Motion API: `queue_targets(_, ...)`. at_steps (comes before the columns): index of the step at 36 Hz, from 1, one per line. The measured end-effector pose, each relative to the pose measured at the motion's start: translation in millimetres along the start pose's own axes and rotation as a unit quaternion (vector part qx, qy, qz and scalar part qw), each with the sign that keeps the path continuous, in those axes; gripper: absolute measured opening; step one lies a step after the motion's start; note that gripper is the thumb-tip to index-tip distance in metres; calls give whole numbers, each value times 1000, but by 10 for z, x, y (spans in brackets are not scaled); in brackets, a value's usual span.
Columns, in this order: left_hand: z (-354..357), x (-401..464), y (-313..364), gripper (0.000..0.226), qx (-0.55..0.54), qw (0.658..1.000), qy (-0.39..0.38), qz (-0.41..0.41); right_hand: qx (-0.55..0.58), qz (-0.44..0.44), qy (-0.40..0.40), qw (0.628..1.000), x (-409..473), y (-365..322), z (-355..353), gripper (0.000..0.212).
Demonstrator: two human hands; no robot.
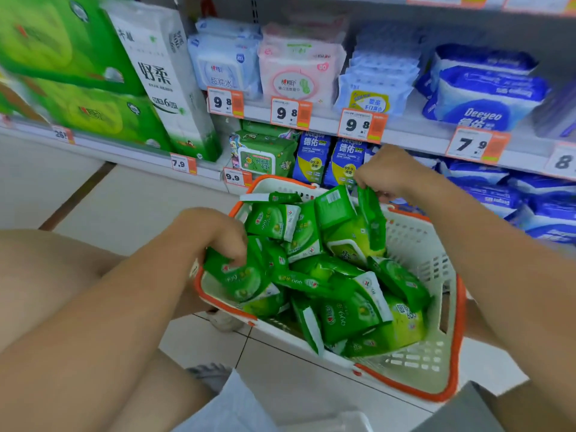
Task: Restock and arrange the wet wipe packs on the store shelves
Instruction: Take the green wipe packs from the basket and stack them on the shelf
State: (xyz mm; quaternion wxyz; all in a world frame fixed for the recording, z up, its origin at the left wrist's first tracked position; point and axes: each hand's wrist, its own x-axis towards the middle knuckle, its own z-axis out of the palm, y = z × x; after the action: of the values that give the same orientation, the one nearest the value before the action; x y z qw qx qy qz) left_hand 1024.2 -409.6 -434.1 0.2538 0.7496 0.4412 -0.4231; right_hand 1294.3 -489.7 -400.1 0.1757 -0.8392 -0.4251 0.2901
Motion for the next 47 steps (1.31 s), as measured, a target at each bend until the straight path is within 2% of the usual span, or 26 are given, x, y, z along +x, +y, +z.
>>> queue_targets(2,-170,-72,-30,46,-45,998,40,33,1,9,-74,997,-27,7,164,12)
queue_targets(5,-262,-117,-32,28,-81,988,92,96,107,21,-185,977,-129,4,517,17)
queue_targets(7,-203,-65,-27,26,-73,982,122,122,123,-8,-254,959,-204,17,775,21)
queue_targets(8,-158,-6,-28,26,-70,980,135,130,96,-34,-295,950,-233,33,885,29)
queue_targets(10,-73,95,-29,22,-76,976,151,139,-10,-79,-371,925,-300,79,1034,69)
queue_targets(12,3,142,-29,26,-88,973,165,137,-130,-123,-394,901,-345,130,1093,116)
queue_targets(14,88,191,-34,43,-119,969,176,127,-198,-142,-386,890,-386,159,1121,135)
queue_targets(16,182,233,-43,55,-195,958,172,118,-237,-134,-379,884,-402,172,1167,130)
queue_targets(19,252,303,-51,46,-266,939,187,114,-295,-168,-317,886,-450,146,1239,95)
queue_targets(20,255,315,-48,41,-276,931,209,114,-327,-186,-289,880,-463,144,1254,90)
queue_targets(23,250,334,-2,30,-323,897,273,133,-405,-225,-246,851,-432,196,1284,106)
queue_targets(25,240,344,53,31,-365,871,294,149,-351,-225,-244,875,-348,261,1286,103)
queue_targets(27,219,351,95,37,-365,860,320,156,-269,-212,-249,906,-241,309,1250,88)
queue_targets(29,191,367,111,44,-336,859,358,144,-230,-190,-258,919,-181,303,1133,66)
queue_targets(31,158,354,116,36,-334,839,408,134,-212,-191,-265,921,-115,292,969,40)
queue_targets(33,118,348,96,23,-369,807,445,122,-202,-191,-271,922,-97,206,674,43)
queue_targets(35,53,325,65,17,-450,780,418,121,-180,-193,-274,925,-127,57,306,55)
queue_targets(37,-38,273,77,13,-536,763,330,148,-153,-208,-300,918,-210,-118,-8,47)
queue_targets(40,-156,138,264,21,-569,770,218,188,-235,-238,-292,896,-357,-393,-193,41)
queue_targets(42,-204,87,426,36,-587,764,169,206,-309,-246,-261,881,-416,-490,-96,49)
queue_targets(43,-219,92,491,36,-587,764,161,215,-338,-244,-244,875,-429,-510,-30,55)
queue_targets(45,-218,97,577,21,-546,785,189,221,-363,-233,-211,877,-395,-492,110,66)
queue_targets(46,-202,113,594,27,-520,799,211,217,-354,-231,-196,885,-355,-463,171,68)
queue_targets(47,-176,114,615,42,-493,815,219,212,-336,-229,-186,894,-308,-427,218,69)
